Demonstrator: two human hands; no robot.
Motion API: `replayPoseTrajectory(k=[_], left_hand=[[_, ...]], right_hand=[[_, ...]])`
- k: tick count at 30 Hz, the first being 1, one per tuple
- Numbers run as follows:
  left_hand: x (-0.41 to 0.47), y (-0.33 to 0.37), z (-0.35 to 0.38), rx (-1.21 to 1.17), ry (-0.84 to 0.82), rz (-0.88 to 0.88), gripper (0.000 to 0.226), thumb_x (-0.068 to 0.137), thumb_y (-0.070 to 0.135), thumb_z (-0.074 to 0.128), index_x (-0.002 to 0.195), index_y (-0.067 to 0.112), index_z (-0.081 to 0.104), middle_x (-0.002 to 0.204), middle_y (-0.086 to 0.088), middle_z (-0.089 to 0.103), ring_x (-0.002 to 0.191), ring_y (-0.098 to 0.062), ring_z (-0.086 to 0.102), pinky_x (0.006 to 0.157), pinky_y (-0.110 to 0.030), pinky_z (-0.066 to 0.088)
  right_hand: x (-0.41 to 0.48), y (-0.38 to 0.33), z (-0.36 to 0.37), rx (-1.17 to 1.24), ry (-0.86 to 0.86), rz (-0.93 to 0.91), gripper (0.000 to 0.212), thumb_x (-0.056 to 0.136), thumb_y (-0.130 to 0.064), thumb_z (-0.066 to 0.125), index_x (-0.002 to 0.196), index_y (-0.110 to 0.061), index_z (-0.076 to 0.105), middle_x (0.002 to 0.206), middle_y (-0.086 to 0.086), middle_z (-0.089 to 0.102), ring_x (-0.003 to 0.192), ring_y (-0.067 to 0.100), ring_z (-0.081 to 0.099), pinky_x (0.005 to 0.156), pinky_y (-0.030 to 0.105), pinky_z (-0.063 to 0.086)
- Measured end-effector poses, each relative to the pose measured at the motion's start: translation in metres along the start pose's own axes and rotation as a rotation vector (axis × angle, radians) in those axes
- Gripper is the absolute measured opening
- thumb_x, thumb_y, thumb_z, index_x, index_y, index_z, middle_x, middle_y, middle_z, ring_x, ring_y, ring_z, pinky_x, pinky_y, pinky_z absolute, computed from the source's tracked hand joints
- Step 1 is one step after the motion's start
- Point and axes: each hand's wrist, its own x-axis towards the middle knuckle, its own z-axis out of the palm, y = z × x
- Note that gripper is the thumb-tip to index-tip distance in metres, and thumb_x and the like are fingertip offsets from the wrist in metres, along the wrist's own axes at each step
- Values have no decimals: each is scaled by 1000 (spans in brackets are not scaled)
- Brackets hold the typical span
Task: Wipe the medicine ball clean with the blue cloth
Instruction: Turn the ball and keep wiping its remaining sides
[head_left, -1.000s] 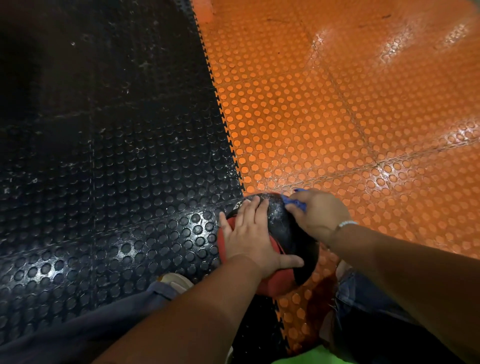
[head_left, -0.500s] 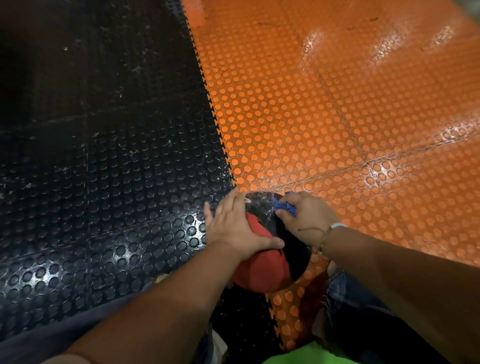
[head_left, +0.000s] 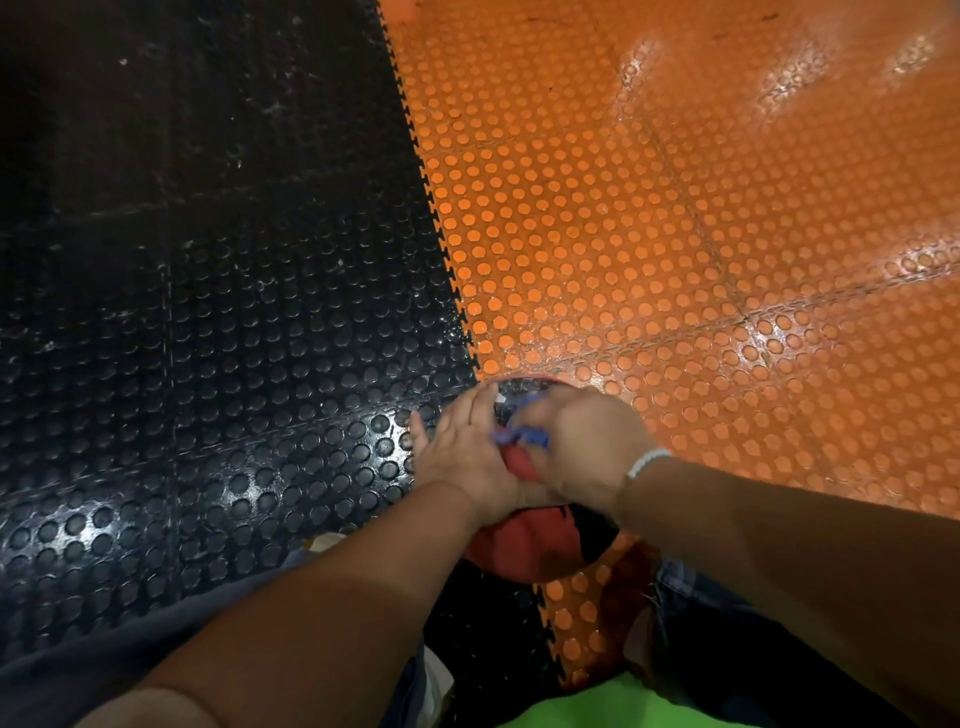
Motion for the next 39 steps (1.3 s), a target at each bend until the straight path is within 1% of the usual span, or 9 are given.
replayPoseTrajectory(k=[3, 8, 13, 19, 25, 29, 31, 35, 39], left_hand=[[-2, -1, -2, 23, -32, 26, 127, 56, 77, 65, 151, 28, -4, 158, 13, -3, 146, -9, 1, 114, -49, -15], [4, 7, -3, -7, 2, -3, 138, 44, 88, 62, 151, 27, 1, 158, 11, 4, 146, -11, 4, 114, -50, -12], [2, 11, -4, 27, -48, 2, 139, 45, 84, 67, 151, 27, -3, 157, 11, 0, 146, -13, 1, 114, -50, -13], [-5, 12, 4, 11, 1, 26, 137, 45, 88, 61, 150, 27, -2, 157, 10, 0, 146, -14, 0, 117, -51, -8], [-3, 7, 0, 34, -2, 30, 138, 45, 88, 62, 150, 26, -2, 157, 8, 4, 146, -16, 4, 116, -51, -9], [-5, 13, 3, 2, 12, 21, 137, 45, 87, 63, 150, 26, 0, 157, 9, 4, 145, -15, 3, 117, -52, -7], [-1, 16, 2, 3, 15, 11, 138, 43, 88, 63, 150, 25, 1, 156, 9, 7, 145, -15, 5, 117, -52, -6], [-3, 11, 3, 51, 5, 45, 139, 43, 89, 61, 150, 24, -1, 155, 9, 6, 145, -16, 4, 116, -53, -7], [-9, 13, 4, 60, -1, 86, 137, 45, 87, 62, 150, 26, -1, 156, 11, 2, 145, -15, 3, 116, -53, -10]], right_hand=[[-7, 0, -2, 9, -27, -68, 32, 89, -42, 47, 119, -36, 58, 114, -4, 58, 103, 19, 56, 78, 26, 43], [26, 20, -4, 222, 68, 393, 23, 89, -29, 53, 109, -24, 65, 107, 7, 66, 95, 28, 60, 77, 32, 50], [0, 4, -7, 94, -52, 64, 27, 90, -32, 51, 114, -33, 62, 116, -1, 59, 100, 21, 58, 82, 28, 47], [20, 51, -5, 401, -13, 469, 22, 90, -30, 58, 104, -16, 68, 100, 11, 69, 84, 26, 58, 73, 30, 49], [-1, 17, -3, 257, -37, 172, 21, 88, -35, 58, 106, -28, 67, 100, -2, 63, 90, 20, 60, 77, 28, 49], [16, 35, -8, 442, -7, 437, 18, 91, -32, 55, 76, -24, 59, 64, -6, 55, 65, 20, 55, 52, 21, 35], [21, 30, -7, 351, 5, 468, 20, 92, -29, 52, 76, -19, 55, 63, -2, 50, 64, 21, 50, 53, 22, 32], [12, 10, -6, 331, -89, 295, 10, 89, -28, 56, 81, -25, 61, 67, -2, 56, 61, 18, 52, 51, 21, 34], [21, 37, -11, 398, -75, 470, 22, 89, -26, 56, 70, -15, 57, 66, 5, 57, 63, 24, 53, 53, 23, 36]])
